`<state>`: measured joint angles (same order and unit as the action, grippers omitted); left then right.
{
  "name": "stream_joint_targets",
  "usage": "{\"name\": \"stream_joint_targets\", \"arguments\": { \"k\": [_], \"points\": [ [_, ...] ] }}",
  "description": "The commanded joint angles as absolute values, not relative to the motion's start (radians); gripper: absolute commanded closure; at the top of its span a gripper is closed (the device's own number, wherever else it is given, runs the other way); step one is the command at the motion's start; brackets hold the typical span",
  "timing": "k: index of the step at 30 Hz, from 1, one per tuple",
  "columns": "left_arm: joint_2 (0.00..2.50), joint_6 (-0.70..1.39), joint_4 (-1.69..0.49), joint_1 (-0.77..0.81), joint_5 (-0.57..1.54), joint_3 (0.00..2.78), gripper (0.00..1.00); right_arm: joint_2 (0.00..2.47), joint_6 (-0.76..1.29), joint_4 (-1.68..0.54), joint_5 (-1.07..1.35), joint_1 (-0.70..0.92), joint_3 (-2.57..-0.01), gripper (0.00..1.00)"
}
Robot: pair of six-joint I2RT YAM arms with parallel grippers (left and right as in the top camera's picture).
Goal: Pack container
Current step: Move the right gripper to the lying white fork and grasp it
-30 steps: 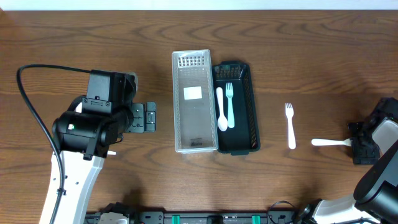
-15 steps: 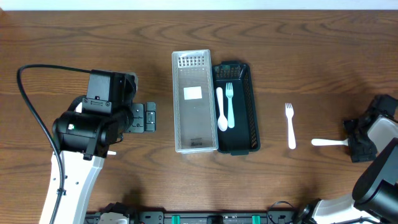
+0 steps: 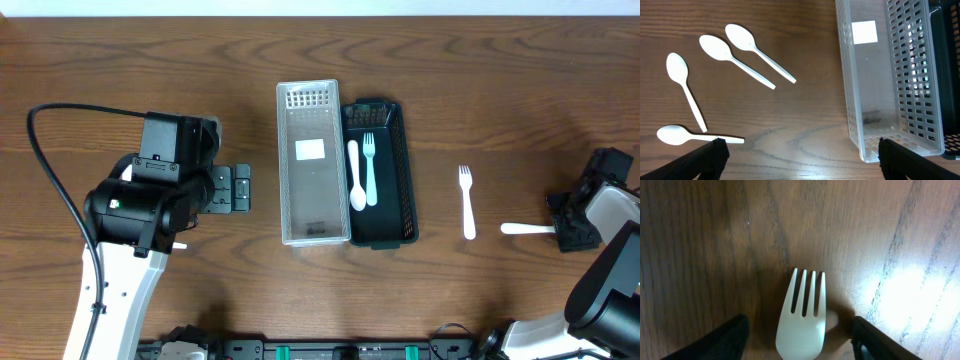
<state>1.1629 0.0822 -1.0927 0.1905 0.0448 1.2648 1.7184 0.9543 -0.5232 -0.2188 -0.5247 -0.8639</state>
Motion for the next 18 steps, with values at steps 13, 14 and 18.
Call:
{"name": "stream_joint_targets", "arguments": {
  "k": [13, 14, 18],
  "points": [
    [1.163, 0.088, -1.095, 0.186, 0.033, 1.280, 0.02, 1.802, 0.987, -0.516, 0.028, -0.505, -0.802, 0.61],
    [1.163, 0.088, -1.095, 0.186, 0.033, 1.280, 0.02, 1.802, 0.987, -0.515, 0.028, -0.505, -0.802, 0.61],
    [1.163, 0.088, -1.095, 0.186, 0.033, 1.280, 0.02, 1.802, 0.987, -0.511, 0.028, -0.505, -0.802, 0.68]
  ]
}}
